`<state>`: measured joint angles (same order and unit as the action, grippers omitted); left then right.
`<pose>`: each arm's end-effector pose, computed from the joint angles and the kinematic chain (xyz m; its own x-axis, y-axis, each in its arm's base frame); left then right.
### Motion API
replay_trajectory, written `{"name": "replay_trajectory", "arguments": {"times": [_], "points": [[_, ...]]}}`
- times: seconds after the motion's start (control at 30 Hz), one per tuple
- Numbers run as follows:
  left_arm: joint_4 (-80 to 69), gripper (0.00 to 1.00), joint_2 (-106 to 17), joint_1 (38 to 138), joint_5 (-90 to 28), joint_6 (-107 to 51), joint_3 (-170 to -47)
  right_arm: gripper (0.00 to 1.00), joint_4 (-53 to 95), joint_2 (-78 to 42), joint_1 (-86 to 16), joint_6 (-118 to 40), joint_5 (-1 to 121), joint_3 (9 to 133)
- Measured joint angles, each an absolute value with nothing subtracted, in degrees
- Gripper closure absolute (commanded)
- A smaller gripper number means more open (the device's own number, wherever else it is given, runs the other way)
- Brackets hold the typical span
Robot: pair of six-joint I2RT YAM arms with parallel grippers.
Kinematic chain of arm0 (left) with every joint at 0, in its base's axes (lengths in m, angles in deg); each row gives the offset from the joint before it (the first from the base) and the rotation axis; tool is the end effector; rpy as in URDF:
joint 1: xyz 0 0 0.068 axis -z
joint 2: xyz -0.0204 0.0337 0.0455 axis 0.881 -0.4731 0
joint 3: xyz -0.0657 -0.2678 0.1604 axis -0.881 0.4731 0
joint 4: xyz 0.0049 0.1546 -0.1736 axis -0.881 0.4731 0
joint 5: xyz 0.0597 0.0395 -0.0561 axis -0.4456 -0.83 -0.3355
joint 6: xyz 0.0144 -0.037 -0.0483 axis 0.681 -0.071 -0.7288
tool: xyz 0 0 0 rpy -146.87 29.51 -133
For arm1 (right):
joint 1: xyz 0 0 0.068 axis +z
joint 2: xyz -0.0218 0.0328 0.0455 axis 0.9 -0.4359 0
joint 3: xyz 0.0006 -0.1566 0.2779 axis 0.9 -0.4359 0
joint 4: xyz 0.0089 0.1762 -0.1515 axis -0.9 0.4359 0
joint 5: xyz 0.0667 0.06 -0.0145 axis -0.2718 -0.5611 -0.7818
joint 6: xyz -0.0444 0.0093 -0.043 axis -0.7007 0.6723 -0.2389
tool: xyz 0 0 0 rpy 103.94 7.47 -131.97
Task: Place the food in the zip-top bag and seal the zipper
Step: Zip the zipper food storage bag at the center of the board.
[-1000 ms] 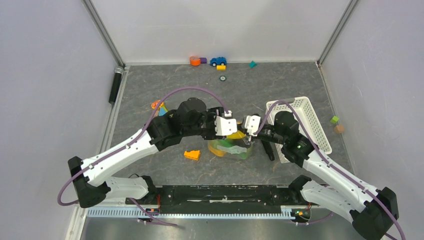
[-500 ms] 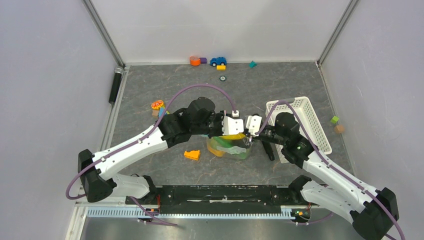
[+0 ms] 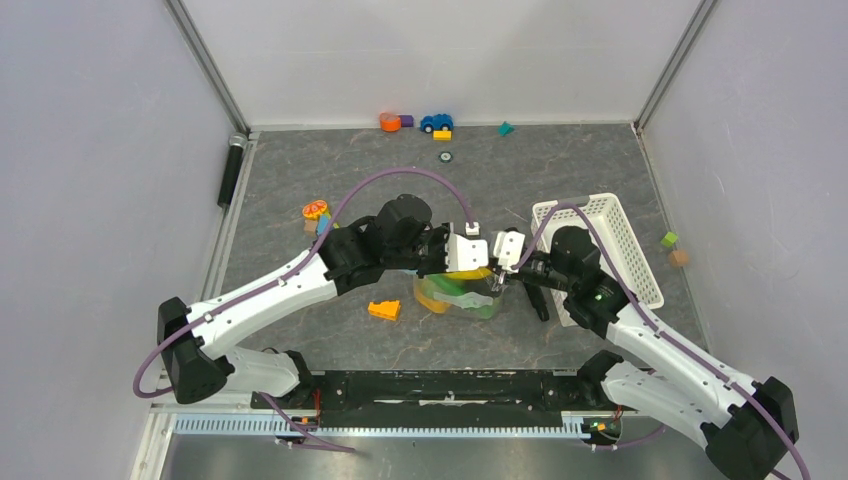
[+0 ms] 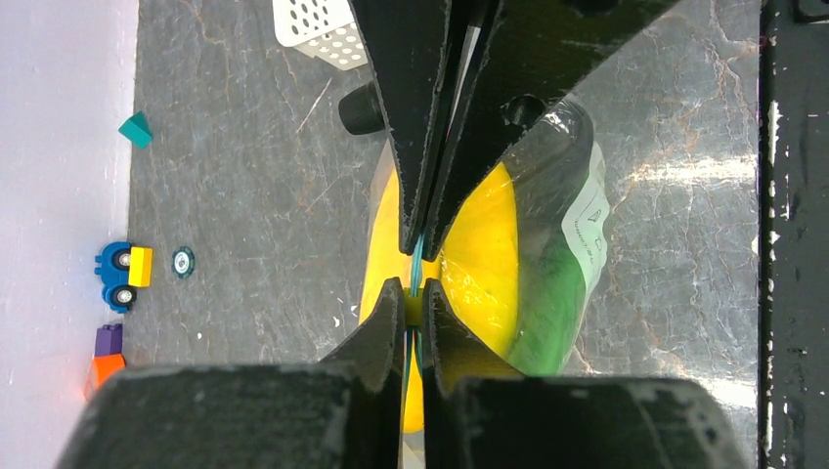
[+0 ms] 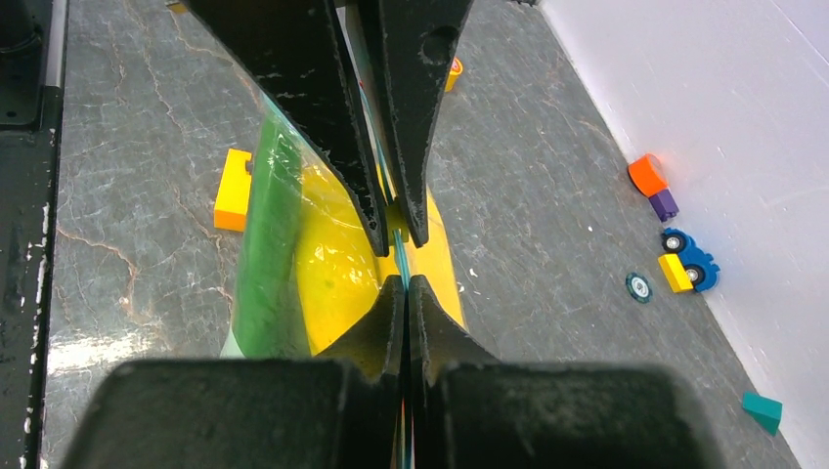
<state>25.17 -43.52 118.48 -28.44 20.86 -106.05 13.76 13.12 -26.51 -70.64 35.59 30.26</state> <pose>0.1330 -0.2190 0.3907 0.3155 0.6092 -0.7276 0.9022 0.0450 0.4290 0.1074 0.1147 0.3359 0.2776 -0.2341 -0.9317 -0.8979 0.2816 -0.3382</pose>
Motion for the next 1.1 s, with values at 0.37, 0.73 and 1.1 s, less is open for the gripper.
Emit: {"name": "replay_trajectory", "arguments": {"times": [0.37, 0.73, 1.1], "points": [[26.42, 0.98, -42.93, 118.54, -30.47, 23.2, -106.09, 1.0, 14.65, 14.33, -25.52, -71.16, 42.17, 29.99], [27.84, 0.98, -41.66, 118.96, -36.79, 27.39, -105.0, 1.0, 17.19, 18.33, -24.76, -71.07, 55.35, 28.31], [31.07, 0.98, -38.21, 119.0, -41.14, 30.24, -104.13, 1.0, 17.91, 18.81, -24.65, -70.64, 60.95, 27.94]]}}
